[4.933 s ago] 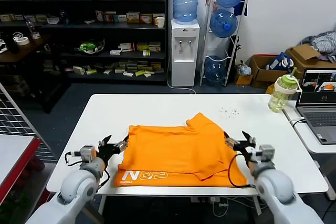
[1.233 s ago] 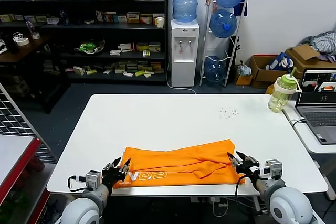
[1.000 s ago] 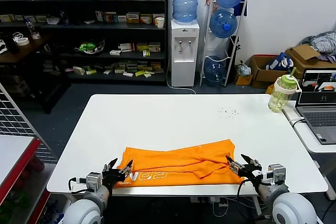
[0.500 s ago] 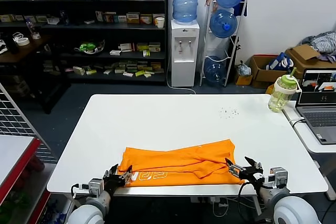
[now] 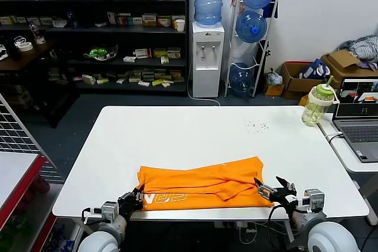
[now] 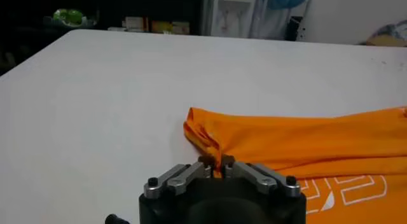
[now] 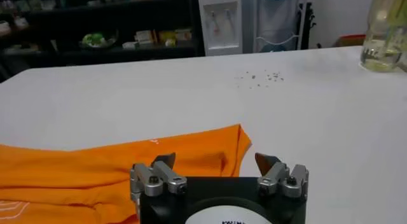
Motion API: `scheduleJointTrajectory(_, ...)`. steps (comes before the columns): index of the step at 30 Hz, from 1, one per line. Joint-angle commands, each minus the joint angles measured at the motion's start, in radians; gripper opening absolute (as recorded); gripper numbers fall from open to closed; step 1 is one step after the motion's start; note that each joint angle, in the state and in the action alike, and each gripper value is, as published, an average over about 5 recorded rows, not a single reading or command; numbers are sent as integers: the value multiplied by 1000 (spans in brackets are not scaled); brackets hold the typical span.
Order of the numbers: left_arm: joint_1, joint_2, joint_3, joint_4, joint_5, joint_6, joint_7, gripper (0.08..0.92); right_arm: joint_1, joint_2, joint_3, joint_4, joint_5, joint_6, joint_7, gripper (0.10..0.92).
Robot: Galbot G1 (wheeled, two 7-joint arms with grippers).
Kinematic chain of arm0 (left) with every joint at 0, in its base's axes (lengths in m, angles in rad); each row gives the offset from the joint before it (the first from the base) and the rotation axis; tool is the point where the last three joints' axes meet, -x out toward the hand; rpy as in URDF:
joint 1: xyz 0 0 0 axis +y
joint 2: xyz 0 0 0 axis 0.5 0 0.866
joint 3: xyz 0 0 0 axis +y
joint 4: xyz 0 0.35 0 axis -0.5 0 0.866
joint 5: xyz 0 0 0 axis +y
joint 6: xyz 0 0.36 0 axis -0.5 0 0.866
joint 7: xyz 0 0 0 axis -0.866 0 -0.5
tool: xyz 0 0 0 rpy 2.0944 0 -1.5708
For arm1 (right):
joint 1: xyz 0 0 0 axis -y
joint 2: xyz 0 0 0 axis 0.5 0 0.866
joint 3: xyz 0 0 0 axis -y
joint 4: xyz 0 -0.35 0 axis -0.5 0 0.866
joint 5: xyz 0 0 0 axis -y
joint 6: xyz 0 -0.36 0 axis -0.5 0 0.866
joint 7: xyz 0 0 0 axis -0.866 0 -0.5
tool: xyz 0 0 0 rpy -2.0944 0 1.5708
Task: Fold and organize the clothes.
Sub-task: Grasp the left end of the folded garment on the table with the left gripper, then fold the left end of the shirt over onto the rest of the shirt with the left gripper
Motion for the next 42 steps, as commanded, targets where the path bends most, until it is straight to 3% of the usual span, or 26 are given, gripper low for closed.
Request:
scheduleJointTrajectory(1,4,47,-35,-39,-23,-9,-6,148,5,6,-3,-3,-4,4,0,823)
scheduleJointTrajectory(9,65,260,-210,-36,-124,15,-6,125,50,26,-42,-35,-18,13,-3,823)
scheduleJointTrajectory(16,123,427,-384,97,-154,12,27,125,93,48,-91,-72,-37,30,-13,823)
scheduleJointTrajectory(22,120,527,-425,220,-50,-24,68,125,112,55,-111,-99,-55,48,-23,823)
scheduleJointTrajectory(27,139,575,-434,211,32,-32,80,125,101,66,-117,-95,-57,50,-20,823)
scheduleJointTrajectory(30,163,567,-430,134,-4,-10,65,125,91,69,-116,-92,-57,49,-17,823)
scheduleJointTrajectory(33,164,516,-381,-1,-118,43,12,125,85,73,-110,-91,-60,47,-13,823)
scheduleJointTrajectory(38,111,362,-252,-220,-316,135,-91,125,76,84,-98,-89,-67,35,3,823)
scheduleJointTrajectory(42,25,261,-146,-318,-403,185,-140,125,59,95,-86,-83,-74,24,14,823)
